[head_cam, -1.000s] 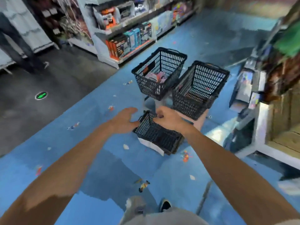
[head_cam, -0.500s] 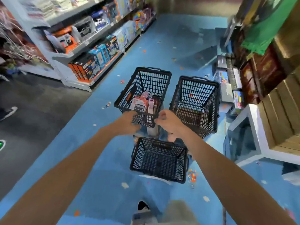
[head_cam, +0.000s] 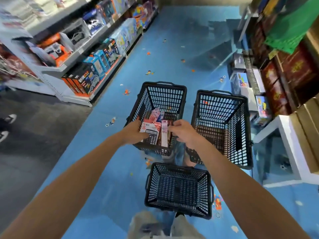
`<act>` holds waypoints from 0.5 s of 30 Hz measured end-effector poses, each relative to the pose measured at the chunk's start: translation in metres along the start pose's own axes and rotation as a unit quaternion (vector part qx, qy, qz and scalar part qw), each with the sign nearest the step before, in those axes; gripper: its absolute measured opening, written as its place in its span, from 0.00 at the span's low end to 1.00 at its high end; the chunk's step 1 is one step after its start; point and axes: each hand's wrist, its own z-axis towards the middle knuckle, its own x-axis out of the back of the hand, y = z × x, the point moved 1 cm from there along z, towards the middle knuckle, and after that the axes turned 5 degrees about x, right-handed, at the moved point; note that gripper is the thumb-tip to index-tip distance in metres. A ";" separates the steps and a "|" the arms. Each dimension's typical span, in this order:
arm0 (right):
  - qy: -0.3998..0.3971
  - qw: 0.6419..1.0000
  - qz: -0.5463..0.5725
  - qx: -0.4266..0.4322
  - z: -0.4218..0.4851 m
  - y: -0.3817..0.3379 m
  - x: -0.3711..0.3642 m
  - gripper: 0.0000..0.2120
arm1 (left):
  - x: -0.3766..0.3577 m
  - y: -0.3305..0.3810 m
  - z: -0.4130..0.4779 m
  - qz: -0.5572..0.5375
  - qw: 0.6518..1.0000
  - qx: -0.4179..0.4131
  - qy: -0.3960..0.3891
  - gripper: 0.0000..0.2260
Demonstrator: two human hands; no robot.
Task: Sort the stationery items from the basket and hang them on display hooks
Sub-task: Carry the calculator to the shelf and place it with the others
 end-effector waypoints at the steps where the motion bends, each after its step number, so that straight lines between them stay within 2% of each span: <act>1: 0.003 1.000 0.008 -0.009 0.010 -0.001 -0.002 0.21 | 0.003 -0.003 0.011 -0.013 1.000 0.013 -0.009 0.11; 9: 0.019 0.994 0.058 -0.086 0.114 0.025 -0.044 0.29 | 0.015 -0.046 0.122 -0.097 0.990 0.041 -0.096 0.14; 15: 0.071 0.981 0.074 -0.163 0.187 0.053 -0.088 0.14 | 0.006 -0.096 0.215 -0.171 0.966 0.102 -0.167 0.18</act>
